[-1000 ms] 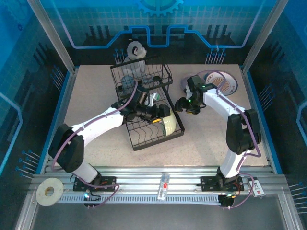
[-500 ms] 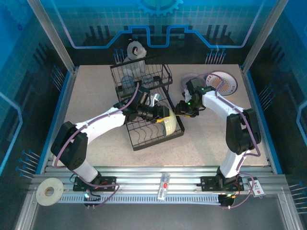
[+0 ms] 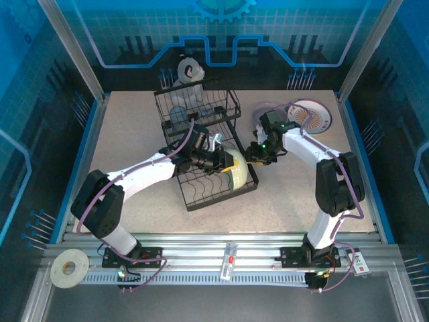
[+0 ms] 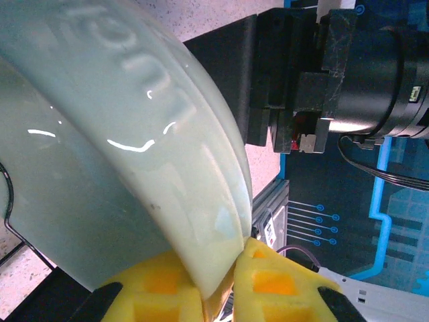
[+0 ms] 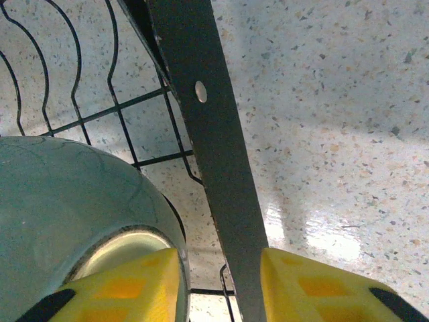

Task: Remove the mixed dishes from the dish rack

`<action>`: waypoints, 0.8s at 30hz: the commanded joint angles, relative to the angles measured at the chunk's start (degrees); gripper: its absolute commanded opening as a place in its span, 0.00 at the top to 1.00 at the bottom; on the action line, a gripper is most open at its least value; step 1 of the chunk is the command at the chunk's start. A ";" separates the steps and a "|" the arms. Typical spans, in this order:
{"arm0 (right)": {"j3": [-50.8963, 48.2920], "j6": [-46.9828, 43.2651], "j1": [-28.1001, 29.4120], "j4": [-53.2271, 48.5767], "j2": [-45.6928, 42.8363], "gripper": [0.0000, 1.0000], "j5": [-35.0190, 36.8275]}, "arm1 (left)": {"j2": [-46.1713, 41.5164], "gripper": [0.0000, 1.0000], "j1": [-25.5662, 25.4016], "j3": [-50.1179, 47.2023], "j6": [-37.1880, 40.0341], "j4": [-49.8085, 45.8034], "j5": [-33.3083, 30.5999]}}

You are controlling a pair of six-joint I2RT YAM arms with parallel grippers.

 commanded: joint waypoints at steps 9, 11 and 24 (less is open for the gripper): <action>-0.56 -1.03 1.03 -0.24 0.61 0.69 -1.68 | -1.79 1.00 0.53 -6.33 -0.43 8.44 5.10; -0.48 -1.16 1.03 -0.49 0.62 0.69 -1.30 | -2.14 1.00 0.66 -7.33 1.15 10.01 6.30; 0.61 -2.10 0.76 -2.17 1.65 0.73 1.35 | -2.96 1.00 3.41 -17.78 5.50 30.32 15.06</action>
